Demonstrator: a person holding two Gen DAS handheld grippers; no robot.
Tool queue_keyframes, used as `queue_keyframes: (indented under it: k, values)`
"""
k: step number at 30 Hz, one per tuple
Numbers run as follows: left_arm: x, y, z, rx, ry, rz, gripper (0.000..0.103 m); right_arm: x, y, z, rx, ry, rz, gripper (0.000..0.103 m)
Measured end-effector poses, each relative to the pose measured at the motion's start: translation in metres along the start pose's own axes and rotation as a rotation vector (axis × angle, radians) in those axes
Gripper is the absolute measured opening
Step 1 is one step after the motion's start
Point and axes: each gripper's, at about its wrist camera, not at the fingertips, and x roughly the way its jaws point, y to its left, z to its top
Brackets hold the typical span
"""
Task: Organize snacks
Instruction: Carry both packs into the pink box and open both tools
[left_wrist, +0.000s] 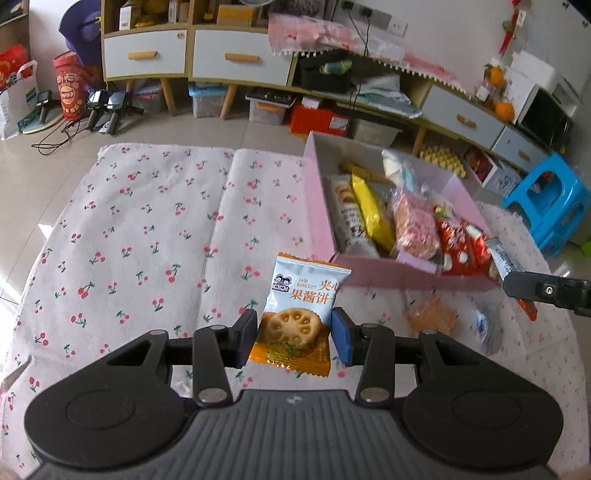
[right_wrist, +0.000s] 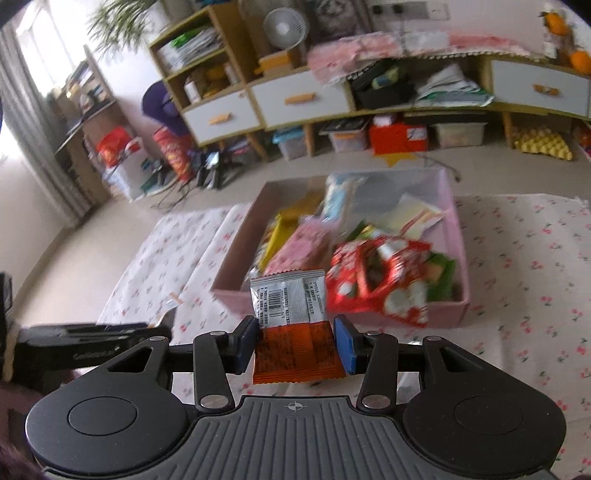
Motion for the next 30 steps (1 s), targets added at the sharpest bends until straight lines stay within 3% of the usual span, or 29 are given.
queue_keyframes:
  k: [8,20,30]
  values:
    - [-0.002,-0.012,0.009,-0.035,-0.066,-0.028,0.040,-0.003,-0.032,0.011,0.085,-0.067,-0.067,0.044]
    - [0.021,-0.038,0.019,-0.069,-0.139,-0.077,0.040,0.017,-0.056,0.011,0.130,-0.071,-0.111,0.044]
    - [0.047,-0.055,0.021,-0.063,-0.166,-0.016,0.040,0.041,-0.069,0.011,0.166,-0.090,-0.131,0.044]
